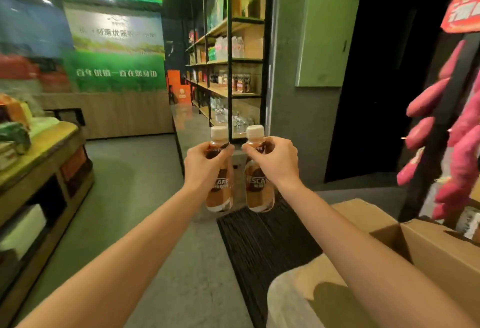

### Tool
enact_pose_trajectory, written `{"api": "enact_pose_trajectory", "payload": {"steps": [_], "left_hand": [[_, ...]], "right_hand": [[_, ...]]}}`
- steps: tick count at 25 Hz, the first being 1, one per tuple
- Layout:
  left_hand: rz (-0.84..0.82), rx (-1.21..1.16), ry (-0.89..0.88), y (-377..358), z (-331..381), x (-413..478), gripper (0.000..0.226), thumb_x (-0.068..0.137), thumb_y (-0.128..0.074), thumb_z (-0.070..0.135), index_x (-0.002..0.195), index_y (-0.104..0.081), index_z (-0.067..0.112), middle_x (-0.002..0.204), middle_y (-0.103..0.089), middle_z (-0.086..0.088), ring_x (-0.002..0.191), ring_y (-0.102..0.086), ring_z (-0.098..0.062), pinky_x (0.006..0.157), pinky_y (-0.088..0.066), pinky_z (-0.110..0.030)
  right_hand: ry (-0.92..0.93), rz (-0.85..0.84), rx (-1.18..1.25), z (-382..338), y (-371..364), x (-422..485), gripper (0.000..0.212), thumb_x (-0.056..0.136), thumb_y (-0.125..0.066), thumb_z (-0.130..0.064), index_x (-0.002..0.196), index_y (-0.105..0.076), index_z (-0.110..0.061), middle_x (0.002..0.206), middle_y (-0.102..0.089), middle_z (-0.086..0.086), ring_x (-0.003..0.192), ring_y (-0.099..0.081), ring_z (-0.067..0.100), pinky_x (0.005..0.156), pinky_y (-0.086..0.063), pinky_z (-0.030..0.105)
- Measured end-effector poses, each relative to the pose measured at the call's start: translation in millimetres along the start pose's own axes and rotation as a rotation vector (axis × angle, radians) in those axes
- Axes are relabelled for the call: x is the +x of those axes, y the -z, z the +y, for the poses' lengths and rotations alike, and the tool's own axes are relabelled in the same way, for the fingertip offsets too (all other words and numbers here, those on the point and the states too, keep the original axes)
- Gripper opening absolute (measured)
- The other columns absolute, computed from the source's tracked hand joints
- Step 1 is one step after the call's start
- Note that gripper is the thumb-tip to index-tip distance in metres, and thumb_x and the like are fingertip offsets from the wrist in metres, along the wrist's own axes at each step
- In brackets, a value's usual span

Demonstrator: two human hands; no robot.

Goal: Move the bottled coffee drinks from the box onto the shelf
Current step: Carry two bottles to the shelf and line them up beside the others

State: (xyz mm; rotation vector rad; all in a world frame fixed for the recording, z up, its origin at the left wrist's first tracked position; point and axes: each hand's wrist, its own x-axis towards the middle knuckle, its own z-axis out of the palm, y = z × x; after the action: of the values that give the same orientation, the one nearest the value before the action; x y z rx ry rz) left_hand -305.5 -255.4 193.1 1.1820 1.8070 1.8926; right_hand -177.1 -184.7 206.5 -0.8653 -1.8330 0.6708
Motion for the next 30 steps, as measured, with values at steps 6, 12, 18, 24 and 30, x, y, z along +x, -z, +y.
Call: {"api": "enact_pose_trajectory", "payload": {"steps": [6,12,18,24,30], "left_hand": [[0.054,0.045,-0.001,164,-40,129,0.015,0.073,-0.077,0.030,0.083,-0.072,0.022,0.086,-0.073,-0.005,0.085,-0.068,-0.023,0.088,-0.053,-0.047],[0.160,0.052,0.017,262,-96,262,0.016,0.077,-0.074,0.029,0.089,-0.069,0.019,0.086,-0.071,-0.003,0.085,-0.068,-0.021,0.085,-0.054,-0.040],[0.264,0.070,0.028,303,-164,429,0.012,0.078,-0.074,0.028,0.082,-0.063,0.027,0.083,-0.066,0.004,0.089,-0.065,-0.021,0.087,-0.051,-0.037],[0.337,0.091,0.040,319,-219,598,0.020,0.078,-0.073,0.026,0.090,-0.057,0.026,0.083,-0.060,0.005,0.082,-0.058,-0.014,0.080,-0.044,-0.030],[0.298,0.063,0.067,334,-298,756,0.016,0.077,-0.074,0.027,0.085,-0.060,0.027,0.077,-0.062,0.010,0.075,-0.059,-0.008,0.076,-0.044,-0.029]], "right_hand": [[-0.029,-0.058,0.139,-68,-180,66,0.035,0.077,-0.073,-0.038,0.096,-0.071,-0.008,0.094,-0.072,0.004,0.091,-0.065,0.015,0.078,-0.051,0.028],[-0.053,-0.127,0.238,-96,-342,160,0.033,0.077,-0.073,-0.039,0.092,-0.068,-0.010,0.096,-0.070,0.005,0.090,-0.062,0.015,0.080,-0.050,0.029],[0.006,-0.175,0.285,-80,-490,301,0.032,0.075,-0.074,-0.038,0.093,-0.069,-0.012,0.096,-0.071,0.005,0.089,-0.063,0.015,0.075,-0.049,0.028],[0.034,-0.237,0.269,-50,-617,452,0.040,0.075,-0.074,-0.040,0.100,-0.070,-0.010,0.100,-0.071,0.004,0.094,-0.064,0.016,0.074,-0.045,0.025],[0.011,-0.232,0.269,-6,-745,569,0.039,0.076,-0.073,-0.040,0.103,-0.068,-0.012,0.104,-0.070,0.004,0.095,-0.062,0.013,0.077,-0.046,0.026]]}}
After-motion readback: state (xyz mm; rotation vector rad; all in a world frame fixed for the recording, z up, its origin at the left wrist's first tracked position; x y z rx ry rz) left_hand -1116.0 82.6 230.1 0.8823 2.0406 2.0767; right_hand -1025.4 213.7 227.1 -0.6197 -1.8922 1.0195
